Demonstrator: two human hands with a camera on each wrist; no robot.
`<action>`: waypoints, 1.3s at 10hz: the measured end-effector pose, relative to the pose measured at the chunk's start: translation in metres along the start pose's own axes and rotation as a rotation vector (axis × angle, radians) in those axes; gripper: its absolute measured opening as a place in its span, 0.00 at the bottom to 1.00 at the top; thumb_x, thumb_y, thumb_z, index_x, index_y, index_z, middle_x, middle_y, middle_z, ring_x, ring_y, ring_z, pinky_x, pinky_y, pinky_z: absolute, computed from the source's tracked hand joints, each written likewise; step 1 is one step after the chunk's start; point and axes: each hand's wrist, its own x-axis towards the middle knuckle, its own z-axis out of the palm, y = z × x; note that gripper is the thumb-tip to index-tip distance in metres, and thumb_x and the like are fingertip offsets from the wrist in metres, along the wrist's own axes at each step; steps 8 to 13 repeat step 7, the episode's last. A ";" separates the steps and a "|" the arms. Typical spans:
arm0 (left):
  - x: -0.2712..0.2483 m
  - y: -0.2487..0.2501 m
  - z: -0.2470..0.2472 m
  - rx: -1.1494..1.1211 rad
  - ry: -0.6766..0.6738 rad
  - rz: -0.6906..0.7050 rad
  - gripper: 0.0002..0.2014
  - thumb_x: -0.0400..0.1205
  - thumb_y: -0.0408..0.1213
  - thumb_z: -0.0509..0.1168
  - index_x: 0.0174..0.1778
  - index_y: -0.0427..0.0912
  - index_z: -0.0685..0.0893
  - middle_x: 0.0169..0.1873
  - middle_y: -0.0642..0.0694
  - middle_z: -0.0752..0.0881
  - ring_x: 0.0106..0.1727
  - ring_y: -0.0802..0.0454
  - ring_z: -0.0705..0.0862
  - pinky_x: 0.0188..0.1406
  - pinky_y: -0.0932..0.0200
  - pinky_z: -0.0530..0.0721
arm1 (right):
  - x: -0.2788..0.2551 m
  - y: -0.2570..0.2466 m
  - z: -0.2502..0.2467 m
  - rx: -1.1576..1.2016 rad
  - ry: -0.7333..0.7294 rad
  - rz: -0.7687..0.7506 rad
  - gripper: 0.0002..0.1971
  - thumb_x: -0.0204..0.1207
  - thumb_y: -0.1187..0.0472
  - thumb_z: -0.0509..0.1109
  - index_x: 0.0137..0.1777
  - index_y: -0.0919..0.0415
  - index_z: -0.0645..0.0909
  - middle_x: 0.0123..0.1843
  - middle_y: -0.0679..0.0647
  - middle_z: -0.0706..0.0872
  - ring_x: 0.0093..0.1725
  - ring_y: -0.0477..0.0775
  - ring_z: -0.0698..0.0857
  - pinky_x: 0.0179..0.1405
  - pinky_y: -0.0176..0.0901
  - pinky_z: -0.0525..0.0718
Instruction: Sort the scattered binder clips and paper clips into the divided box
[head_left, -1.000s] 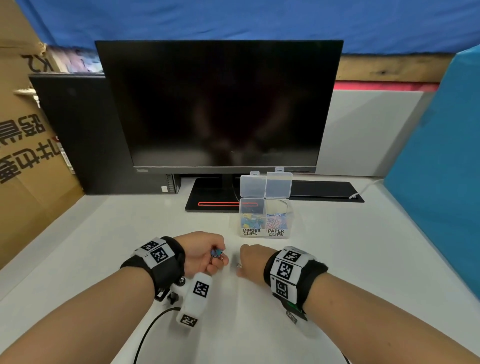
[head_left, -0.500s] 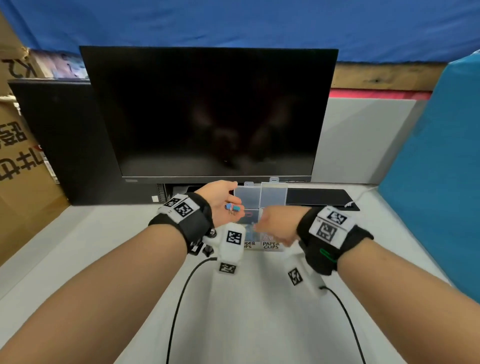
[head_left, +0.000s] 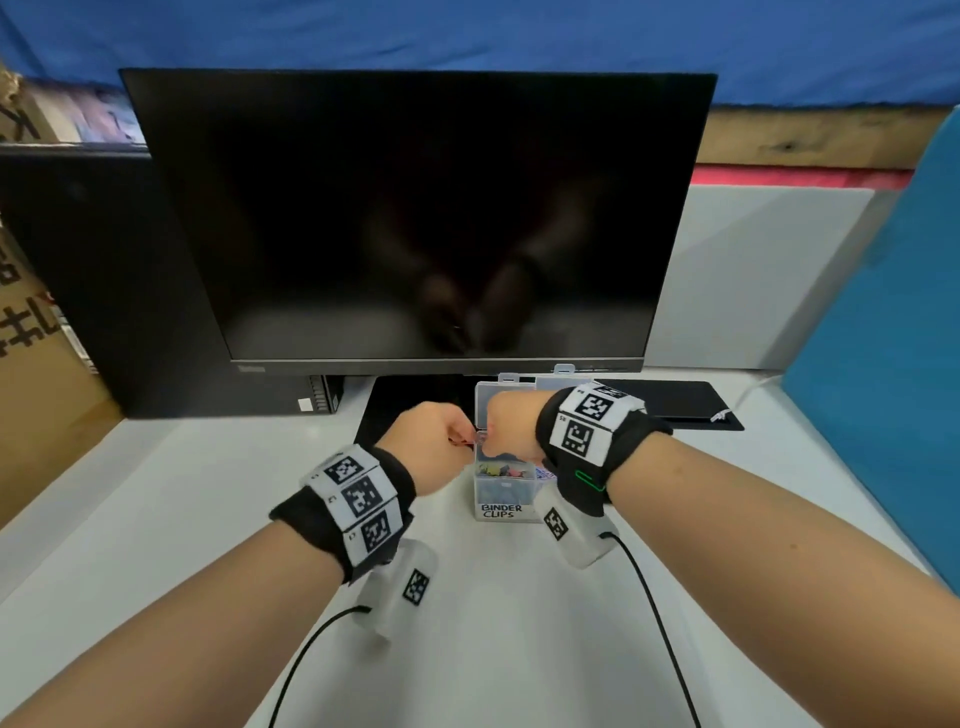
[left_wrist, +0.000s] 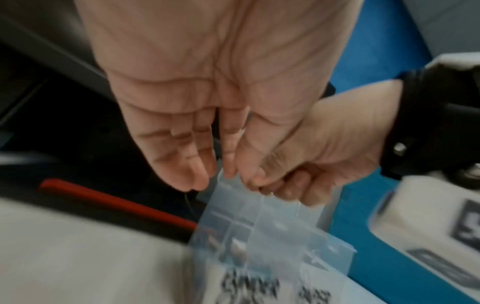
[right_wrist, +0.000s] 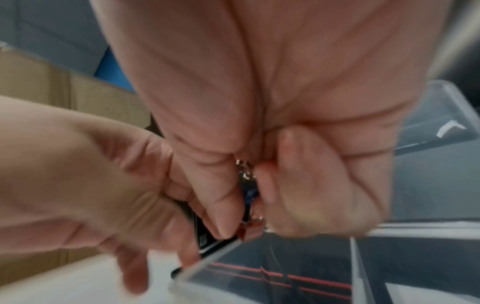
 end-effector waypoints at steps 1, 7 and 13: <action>-0.005 -0.010 0.017 0.000 -0.013 -0.002 0.10 0.77 0.41 0.71 0.54 0.47 0.86 0.51 0.52 0.86 0.54 0.53 0.84 0.52 0.62 0.79 | 0.007 -0.008 0.003 -0.080 -0.023 0.009 0.11 0.81 0.62 0.64 0.57 0.68 0.82 0.32 0.55 0.74 0.42 0.54 0.78 0.46 0.41 0.80; -0.019 -0.003 0.029 -0.012 0.145 -0.041 0.04 0.80 0.38 0.62 0.47 0.48 0.81 0.45 0.49 0.85 0.46 0.50 0.84 0.48 0.55 0.85 | -0.030 0.039 0.015 0.363 0.251 -0.016 0.14 0.74 0.67 0.66 0.58 0.63 0.84 0.55 0.59 0.87 0.47 0.52 0.81 0.51 0.41 0.81; -0.019 -0.003 0.029 -0.012 0.145 -0.041 0.04 0.80 0.38 0.62 0.47 0.48 0.81 0.45 0.49 0.85 0.46 0.50 0.84 0.48 0.55 0.85 | -0.030 0.039 0.015 0.363 0.251 -0.016 0.14 0.74 0.67 0.66 0.58 0.63 0.84 0.55 0.59 0.87 0.47 0.52 0.81 0.51 0.41 0.81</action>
